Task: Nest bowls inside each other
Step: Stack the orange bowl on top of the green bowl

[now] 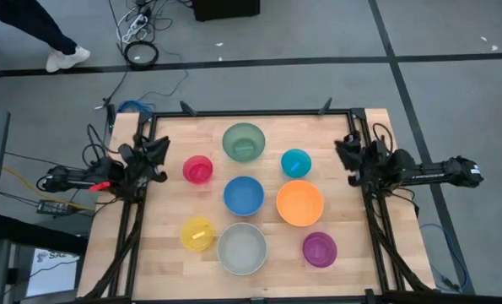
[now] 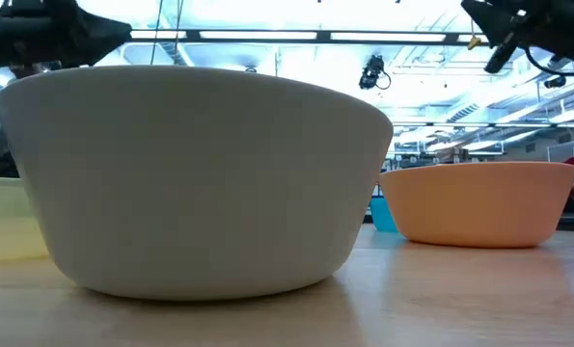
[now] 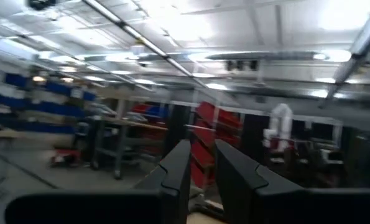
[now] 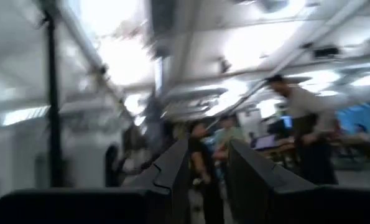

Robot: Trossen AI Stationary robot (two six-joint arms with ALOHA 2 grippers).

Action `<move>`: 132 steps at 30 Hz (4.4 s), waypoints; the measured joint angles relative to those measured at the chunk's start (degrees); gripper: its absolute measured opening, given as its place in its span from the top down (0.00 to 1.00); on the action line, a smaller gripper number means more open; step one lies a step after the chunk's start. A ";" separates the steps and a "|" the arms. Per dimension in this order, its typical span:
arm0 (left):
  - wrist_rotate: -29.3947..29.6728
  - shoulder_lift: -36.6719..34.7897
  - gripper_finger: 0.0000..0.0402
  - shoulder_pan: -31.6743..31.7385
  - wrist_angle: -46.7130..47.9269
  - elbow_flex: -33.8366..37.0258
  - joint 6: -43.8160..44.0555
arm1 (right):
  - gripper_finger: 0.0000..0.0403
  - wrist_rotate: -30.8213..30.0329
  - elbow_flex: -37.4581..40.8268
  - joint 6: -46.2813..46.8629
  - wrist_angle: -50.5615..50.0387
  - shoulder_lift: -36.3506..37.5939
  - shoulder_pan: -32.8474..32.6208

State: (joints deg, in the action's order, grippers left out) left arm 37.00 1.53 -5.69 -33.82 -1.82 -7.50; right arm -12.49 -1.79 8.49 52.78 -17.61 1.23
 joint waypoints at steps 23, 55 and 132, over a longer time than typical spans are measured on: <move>-6.31 6.60 0.81 -0.15 17.74 -6.63 8.78 | 0.74 -13.35 -0.12 18.15 -3.84 -5.68 -0.37; -14.76 45.26 0.81 5.70 74.57 -43.86 15.44 | 0.74 -15.15 -69.55 14.03 -96.12 -57.34 3.73; -12.38 51.29 0.81 5.70 60.14 -43.70 9.13 | 1.00 -5.54 -70.09 27.99 -101.93 -63.13 -1.32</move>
State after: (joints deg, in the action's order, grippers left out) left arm 24.62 52.82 0.01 26.32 -45.52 1.63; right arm -18.03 -71.88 36.48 -49.15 -80.73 -0.08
